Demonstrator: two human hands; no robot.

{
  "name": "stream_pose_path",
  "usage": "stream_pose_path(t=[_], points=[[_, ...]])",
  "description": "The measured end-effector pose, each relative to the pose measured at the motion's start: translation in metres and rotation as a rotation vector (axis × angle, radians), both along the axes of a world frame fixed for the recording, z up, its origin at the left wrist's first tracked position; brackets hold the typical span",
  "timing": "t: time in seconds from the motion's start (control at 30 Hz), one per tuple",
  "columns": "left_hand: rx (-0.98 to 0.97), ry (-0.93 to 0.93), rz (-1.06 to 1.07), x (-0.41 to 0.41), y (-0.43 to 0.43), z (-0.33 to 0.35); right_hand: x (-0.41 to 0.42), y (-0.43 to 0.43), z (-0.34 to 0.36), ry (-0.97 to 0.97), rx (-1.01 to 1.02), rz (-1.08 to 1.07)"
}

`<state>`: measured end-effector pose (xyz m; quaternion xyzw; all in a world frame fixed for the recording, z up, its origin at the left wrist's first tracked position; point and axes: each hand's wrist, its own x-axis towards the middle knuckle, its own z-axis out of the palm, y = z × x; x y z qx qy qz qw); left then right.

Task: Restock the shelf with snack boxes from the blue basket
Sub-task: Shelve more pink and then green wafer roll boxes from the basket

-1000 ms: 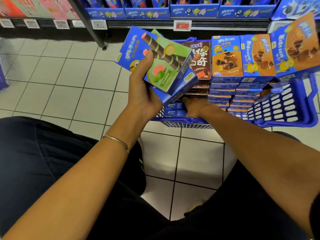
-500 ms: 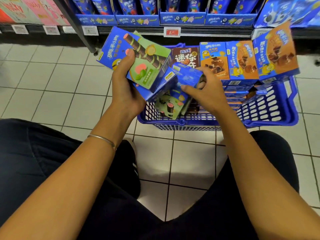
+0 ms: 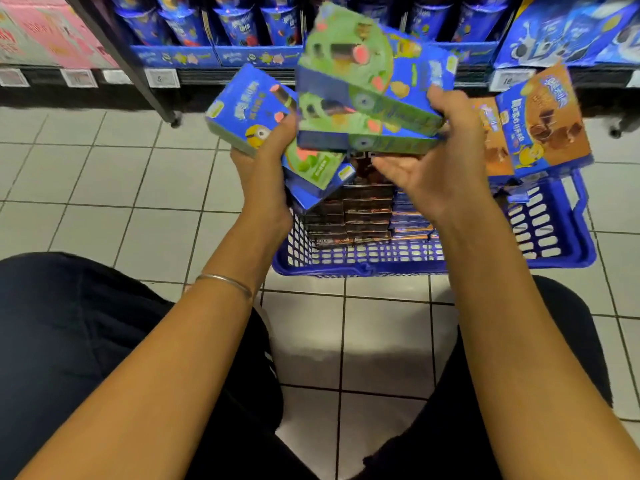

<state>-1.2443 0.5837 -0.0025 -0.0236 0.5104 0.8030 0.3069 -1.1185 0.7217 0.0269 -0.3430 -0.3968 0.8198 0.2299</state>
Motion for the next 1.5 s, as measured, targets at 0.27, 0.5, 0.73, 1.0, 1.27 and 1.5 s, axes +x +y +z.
stream_pose_path(t=[0.27,0.5,0.73,1.0,1.27,1.5], points=[[-0.048,-0.029,-0.272,-0.045,0.007,0.017,-0.028,0.038,0.058,0.016,0.146,0.061],[-0.138,-0.154,-0.603,-0.067,-0.004,0.131,-0.080,0.015,0.175,-0.095,0.060,0.076],[-0.167,-0.159,-0.650,-0.056,-0.039,0.348,-0.077,-0.021,0.396,-0.159,0.092,0.117],[-0.142,-0.131,-0.548,-0.045,-0.090,0.578,-0.057,-0.076,0.616,-0.068,0.104,0.318],[-0.053,-0.044,-0.617,-0.087,-0.112,0.681,-0.093,-0.102,0.709,-0.058,0.234,0.309],[0.143,-0.019,-0.478,-0.102,-0.101,0.730,-0.114,-0.099,0.751,-0.061,0.235,0.173]])
